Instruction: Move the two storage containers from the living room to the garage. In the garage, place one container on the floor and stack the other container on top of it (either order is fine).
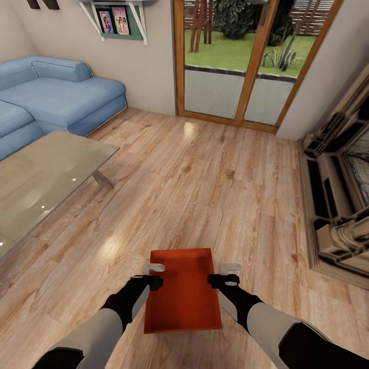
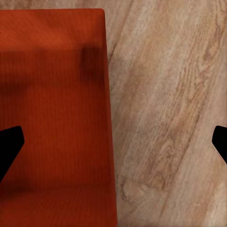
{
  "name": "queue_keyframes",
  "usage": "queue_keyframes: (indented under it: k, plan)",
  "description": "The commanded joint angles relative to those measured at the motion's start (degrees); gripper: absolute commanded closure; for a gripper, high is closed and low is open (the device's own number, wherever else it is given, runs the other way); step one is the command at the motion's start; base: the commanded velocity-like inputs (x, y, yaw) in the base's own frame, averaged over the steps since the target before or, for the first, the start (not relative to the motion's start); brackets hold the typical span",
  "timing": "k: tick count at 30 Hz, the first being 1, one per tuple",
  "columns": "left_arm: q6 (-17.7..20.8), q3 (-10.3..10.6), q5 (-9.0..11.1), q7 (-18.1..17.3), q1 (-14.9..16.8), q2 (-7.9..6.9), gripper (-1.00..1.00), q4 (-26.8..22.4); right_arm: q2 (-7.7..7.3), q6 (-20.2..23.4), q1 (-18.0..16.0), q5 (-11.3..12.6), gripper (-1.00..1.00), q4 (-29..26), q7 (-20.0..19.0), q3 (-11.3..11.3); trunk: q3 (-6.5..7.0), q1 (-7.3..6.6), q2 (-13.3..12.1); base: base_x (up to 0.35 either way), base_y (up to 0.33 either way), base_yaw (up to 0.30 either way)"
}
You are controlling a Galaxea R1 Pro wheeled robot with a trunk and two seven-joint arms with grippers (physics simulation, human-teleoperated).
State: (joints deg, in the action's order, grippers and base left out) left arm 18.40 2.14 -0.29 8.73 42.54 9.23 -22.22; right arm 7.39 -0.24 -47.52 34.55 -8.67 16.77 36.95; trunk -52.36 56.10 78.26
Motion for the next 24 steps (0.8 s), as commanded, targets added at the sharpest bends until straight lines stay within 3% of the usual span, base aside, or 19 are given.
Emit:
queue_keyframes:
  k: [1, 10, 21, 24]
  plan:
    - [0.34, 0.21, -0.01, 0.25, 0.0, -0.08, -1.0, -0.07, -0.01, -0.02, -0.03, 0.52, -1.0, -0.03, 0.28, 0.49, -0.03, 0.0, 0.02, 0.0, 0.0, 0.0]
    - [-1.71, -0.2, 0.15, 0.32, 0.0, -1.92, -1.0, 0.06, 0.01, -0.02, -0.03, 0.52, -1.0, -0.03, 0.19, 0.58, -0.03, 0.0, 0.02, 0.0, 0.0, 0.0]
    - [-1.46, 0.06, -0.35, 1.09, 0.0, -1.37, -1.0, -0.53, -0.15, -0.02, -0.03, 0.55, -1.0, -0.03, 0.19, 0.5, -0.03, 0.0, 0.02, 0.0, 0.0, 0.0]
    - [-1.27, 0.03, -0.39, 2.52, 0.0, -0.28, -1.0, -0.7, -0.17, -0.02, -0.03, 0.59, -1.0, -0.03, 0.19, 0.49, -0.03, 0.0, 0.02, 0.0, 0.0, 0.0]
